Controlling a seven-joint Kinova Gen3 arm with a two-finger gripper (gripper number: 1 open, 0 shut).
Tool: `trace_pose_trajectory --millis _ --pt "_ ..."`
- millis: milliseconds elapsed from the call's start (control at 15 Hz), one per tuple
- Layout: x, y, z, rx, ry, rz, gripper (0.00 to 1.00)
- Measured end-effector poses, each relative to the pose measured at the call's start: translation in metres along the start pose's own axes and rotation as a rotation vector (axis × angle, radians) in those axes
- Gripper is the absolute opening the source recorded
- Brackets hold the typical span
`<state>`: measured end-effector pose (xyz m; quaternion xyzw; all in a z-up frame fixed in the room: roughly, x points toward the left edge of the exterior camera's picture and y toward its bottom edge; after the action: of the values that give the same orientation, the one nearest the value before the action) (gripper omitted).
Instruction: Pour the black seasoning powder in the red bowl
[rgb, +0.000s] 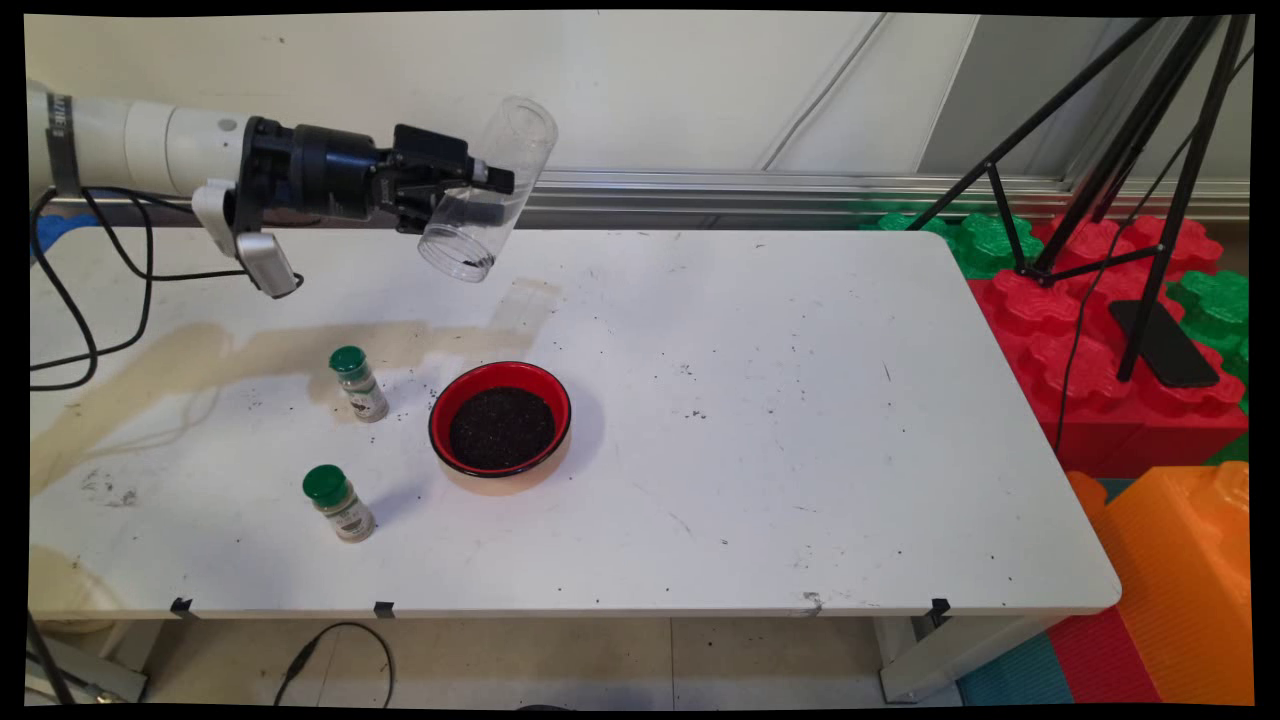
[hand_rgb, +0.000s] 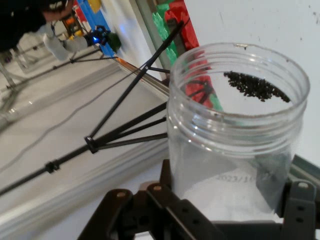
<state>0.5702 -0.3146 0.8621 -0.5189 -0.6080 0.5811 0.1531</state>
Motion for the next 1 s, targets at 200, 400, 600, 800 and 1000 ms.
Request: trace_pose_trajectory --millis 200,400,600,800,1000 --pt "-0.006 -0.002 0.001 -0.019 -0.001 -0.126 0.00" --pt "-0.013 -0.003 0.002 -0.037 -0.009 -0.262 0.00" --pt "-0.020 -0.003 0.003 -0.054 -0.019 -0.406 0.00" --pt "-0.027 -0.003 0.004 -0.070 -0.032 -0.560 0.00" --pt "-0.035 -0.001 0.005 -0.086 -0.044 -0.715 0.00"
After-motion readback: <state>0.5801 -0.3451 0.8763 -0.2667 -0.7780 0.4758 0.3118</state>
